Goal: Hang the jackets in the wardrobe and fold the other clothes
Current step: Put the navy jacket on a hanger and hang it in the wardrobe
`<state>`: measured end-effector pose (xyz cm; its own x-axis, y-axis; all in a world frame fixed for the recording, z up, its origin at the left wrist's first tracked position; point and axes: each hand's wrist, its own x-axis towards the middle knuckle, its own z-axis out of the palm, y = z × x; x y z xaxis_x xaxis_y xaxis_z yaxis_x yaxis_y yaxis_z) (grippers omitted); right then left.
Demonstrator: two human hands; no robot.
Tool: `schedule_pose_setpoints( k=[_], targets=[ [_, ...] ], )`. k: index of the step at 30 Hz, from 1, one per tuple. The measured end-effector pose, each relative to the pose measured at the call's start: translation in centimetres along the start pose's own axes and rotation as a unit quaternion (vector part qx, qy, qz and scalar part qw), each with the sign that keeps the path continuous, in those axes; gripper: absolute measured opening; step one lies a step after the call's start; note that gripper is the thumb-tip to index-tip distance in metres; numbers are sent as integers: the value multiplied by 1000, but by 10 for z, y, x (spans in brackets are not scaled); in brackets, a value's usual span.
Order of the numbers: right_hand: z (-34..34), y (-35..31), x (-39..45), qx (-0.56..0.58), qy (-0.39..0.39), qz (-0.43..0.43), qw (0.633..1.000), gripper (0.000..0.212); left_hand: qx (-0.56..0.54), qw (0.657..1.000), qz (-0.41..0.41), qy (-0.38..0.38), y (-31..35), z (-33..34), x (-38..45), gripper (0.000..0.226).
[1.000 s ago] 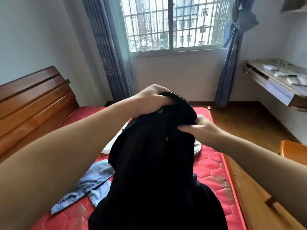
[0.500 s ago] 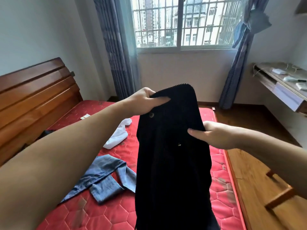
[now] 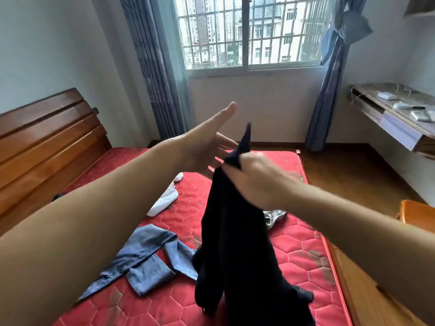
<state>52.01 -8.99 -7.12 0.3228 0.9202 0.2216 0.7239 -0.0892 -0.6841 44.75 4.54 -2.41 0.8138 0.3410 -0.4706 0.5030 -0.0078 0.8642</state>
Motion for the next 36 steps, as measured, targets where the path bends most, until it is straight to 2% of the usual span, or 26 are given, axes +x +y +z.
schedule_pose_setpoints(
  k=[2,4,5,7,8,9,11,12,13,14,15,16,17,18,20,21,22,25,27,29,32,36],
  targets=[
    [29,-3,-5,-109,-25,-11,994,43,104,994,-26,22,-10,6,5,70],
    [54,-4,-10,-113,-48,-15,992,41,214,971,-28,99,-28,15,8,40],
    [64,-1,-12,-79,-66,-16,995,40,208,967,-13,145,-37,15,11,26],
    [77,8,-20,27,-108,-13,994,38,98,973,32,209,-46,6,12,8],
    [77,17,-26,72,-109,-5,991,34,25,973,60,222,-47,1,10,9],
    [76,30,-29,101,-70,10,992,31,-40,970,83,226,-46,-4,7,11],
    [65,62,-28,110,85,52,989,16,-129,958,119,226,-40,-8,-3,13],
    [60,80,-25,90,134,77,984,8,-157,954,131,221,-35,-7,-8,14],
    [52,88,-23,68,143,102,982,23,-176,951,139,215,-29,-5,-14,15],
    [48,93,-19,57,119,117,984,39,-193,948,147,204,-22,-2,-20,17],
    [48,92,-15,51,81,121,988,47,-208,946,158,194,-14,1,-27,18],
    [50,90,-11,35,55,107,992,40,-221,941,172,188,-5,2,-33,20],
    [50,83,-8,14,45,88,995,22,-230,937,187,187,2,2,-39,20],
    [50,81,-3,-5,45,65,997,18,-232,932,199,194,8,0,-45,20],
    [33,78,2,-11,62,60,996,27,-218,922,220,234,16,-11,-57,19],
    [17,80,3,-33,80,63,994,20,-214,915,226,259,17,-19,-62,18],
    [-1,85,6,-62,102,47,992,10,-218,906,228,282,16,-27,-67,18],
    [-54,94,5,-199,121,69,970,17,-242,885,220,332,6,-50,-70,17],
    [-76,91,8,-246,138,73,957,15,-241,885,217,335,1,-57,-69,16],
    [-92,84,16,-218,182,73,956,14,-234,891,217,323,0,-62,-65,19],
    [-106,76,27,-106,240,82,961,19,-230,893,220,320,-2,-74,-58,21],
    [-116,61,35,26,210,78,974,24,-230,894,205,324,-9,-84,-47,17]
  ],
)
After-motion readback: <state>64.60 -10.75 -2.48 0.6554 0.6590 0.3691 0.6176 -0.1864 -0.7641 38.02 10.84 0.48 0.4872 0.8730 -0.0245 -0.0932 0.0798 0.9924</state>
